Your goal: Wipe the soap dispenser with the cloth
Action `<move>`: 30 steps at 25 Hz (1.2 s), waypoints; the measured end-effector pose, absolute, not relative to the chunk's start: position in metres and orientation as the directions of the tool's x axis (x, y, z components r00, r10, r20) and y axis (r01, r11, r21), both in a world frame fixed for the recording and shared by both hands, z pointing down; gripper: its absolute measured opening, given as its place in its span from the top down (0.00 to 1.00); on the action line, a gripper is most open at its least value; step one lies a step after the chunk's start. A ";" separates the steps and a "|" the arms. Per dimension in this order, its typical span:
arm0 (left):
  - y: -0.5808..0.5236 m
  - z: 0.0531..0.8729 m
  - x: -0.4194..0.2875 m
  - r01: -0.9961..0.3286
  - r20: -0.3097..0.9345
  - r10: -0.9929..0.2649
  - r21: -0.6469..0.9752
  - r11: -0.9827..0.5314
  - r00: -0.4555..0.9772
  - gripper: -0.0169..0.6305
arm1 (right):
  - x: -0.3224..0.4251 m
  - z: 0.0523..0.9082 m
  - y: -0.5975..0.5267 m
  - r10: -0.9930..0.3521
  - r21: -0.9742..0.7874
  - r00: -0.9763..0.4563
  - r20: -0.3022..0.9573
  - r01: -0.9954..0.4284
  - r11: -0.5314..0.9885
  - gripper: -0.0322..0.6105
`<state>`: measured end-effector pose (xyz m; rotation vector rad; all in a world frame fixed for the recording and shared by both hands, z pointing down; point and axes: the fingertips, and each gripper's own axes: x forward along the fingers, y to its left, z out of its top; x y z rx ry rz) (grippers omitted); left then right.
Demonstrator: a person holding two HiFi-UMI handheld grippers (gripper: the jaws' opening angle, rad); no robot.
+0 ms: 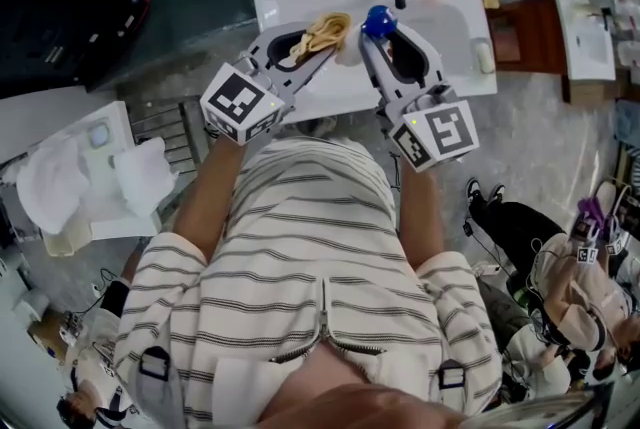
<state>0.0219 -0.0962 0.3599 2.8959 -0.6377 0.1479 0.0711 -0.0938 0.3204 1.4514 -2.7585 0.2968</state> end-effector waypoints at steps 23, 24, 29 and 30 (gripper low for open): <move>-0.127 0.395 -0.016 -0.676 0.188 -0.653 0.108 -0.729 0.734 0.83 | 0.088 0.398 -0.147 -0.900 -0.198 -0.385 0.207 -0.917 0.347 0.75; -0.130 0.396 -0.019 -0.689 0.191 -0.666 0.102 -0.718 0.721 0.83 | 0.087 0.401 -0.152 -0.898 -0.202 -0.389 0.207 -0.915 0.350 0.75; -0.141 0.403 -0.013 -0.727 0.196 -0.705 0.073 -0.683 0.682 0.83 | 0.097 0.414 -0.172 -0.902 -0.164 -0.392 0.183 -0.917 0.365 0.75; -0.141 0.405 -0.012 -0.735 0.198 -0.713 0.072 -0.674 0.673 0.83 | 0.098 0.418 -0.175 -0.904 -0.160 -0.389 0.176 -0.918 0.364 0.75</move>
